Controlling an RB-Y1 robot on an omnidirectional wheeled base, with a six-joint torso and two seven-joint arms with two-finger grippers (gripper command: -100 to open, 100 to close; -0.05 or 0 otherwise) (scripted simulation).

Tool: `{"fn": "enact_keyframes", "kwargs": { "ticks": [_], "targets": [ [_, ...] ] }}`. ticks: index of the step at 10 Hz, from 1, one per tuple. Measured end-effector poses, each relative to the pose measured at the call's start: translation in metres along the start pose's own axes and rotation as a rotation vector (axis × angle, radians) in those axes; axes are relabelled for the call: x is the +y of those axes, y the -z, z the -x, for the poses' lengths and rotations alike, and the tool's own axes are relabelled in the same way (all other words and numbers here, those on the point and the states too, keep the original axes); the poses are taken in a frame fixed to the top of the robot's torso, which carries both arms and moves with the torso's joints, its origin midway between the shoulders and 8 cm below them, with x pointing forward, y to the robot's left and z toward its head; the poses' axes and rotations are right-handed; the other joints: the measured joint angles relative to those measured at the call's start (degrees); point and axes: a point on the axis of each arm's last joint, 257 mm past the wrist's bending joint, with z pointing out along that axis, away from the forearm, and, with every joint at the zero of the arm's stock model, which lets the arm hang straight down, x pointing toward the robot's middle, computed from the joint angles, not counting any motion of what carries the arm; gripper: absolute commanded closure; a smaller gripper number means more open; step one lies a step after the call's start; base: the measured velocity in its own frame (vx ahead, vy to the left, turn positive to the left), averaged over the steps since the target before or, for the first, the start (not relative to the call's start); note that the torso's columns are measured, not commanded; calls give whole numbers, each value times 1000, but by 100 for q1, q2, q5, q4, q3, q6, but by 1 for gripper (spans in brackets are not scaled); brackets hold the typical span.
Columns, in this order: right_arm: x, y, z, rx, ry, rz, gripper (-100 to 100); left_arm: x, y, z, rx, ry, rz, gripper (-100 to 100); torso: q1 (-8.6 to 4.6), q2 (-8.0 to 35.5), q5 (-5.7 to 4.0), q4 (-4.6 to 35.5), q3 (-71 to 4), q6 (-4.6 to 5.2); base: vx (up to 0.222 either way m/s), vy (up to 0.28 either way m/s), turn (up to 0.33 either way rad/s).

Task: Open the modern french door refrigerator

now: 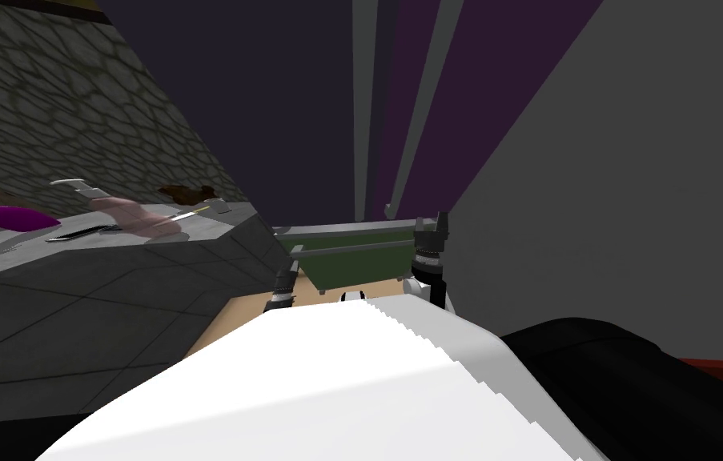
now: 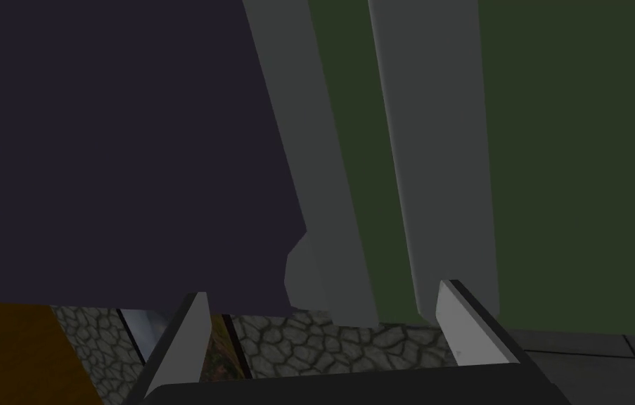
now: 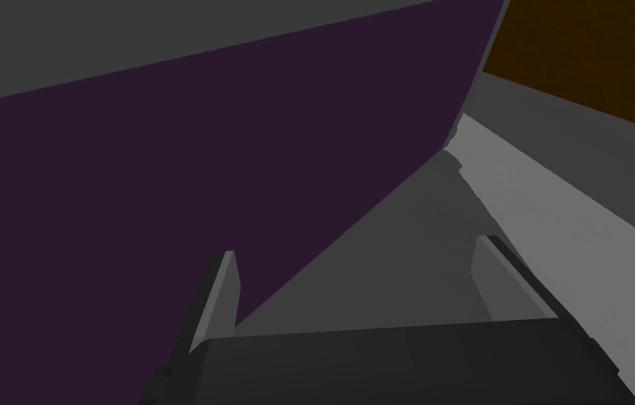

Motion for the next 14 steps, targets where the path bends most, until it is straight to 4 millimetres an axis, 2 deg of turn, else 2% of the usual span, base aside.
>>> {"fn": "enact_keyframes", "kwargs": {
  "ticks": [5, 10, 12, 14],
  "targets": [
    [0, 0, 0, 0, 0, 0, 0, 27, 21, -12, -14, 26, 41, -100, 2, 12, 0, 3, 7, 0, 70, 60, -25],
    [0, 0, 0, 0, 0, 0, 0, 46, 37, -36, -64, 89, 72, -100, -2, 9, -1, 2, 5, 0, 46, 39, -16],
    [0, 0, 0, 0, 0, 0, 0, 48, 38, -41, -80, 105, 75, -100, -3, 11, -2, 3, 6, 0, 12, 3, 2],
    [0, 0, 0, 0, 0, 0, 0, 47, 28, -39, -79, 106, 73, -100, -1, 5, -1, 1, 3, 0, 12, -5, 2]
  ]
}}
